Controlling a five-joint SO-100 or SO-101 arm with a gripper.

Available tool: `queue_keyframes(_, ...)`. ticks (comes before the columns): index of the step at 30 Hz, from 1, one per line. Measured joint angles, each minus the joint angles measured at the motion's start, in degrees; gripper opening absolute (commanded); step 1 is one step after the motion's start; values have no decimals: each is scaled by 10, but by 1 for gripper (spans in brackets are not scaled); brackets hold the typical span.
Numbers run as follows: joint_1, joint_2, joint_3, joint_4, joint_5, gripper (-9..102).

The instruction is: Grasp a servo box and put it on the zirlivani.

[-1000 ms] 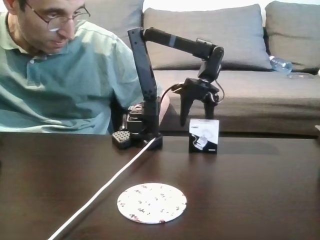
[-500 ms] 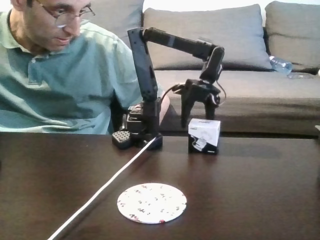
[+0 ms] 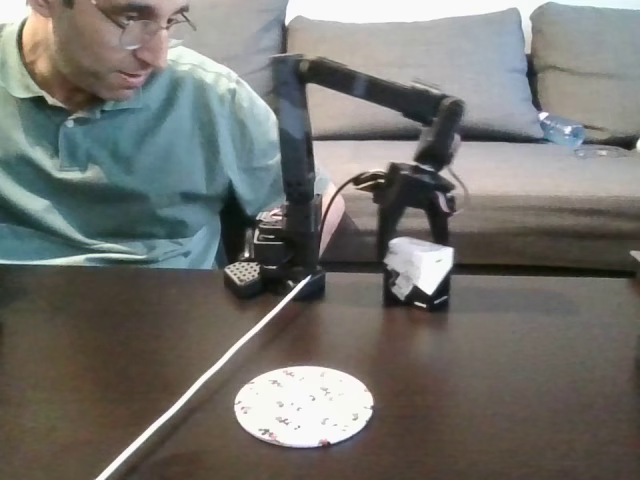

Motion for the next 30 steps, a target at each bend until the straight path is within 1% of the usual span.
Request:
queue_keyframes(6,2,-95,-79,2,0,45)
queue_keyframes(12,40,-106,-118,28,-16,45)
queue_keyframes(14,57,-106,-134,40,-19,41)
queue_keyframes(18,68,-102,-141,47,-19,28)
queue_keyframes(27,33,-93,-141,47,11,26)
queue_keyframes(30,29,-93,-141,47,13,18)
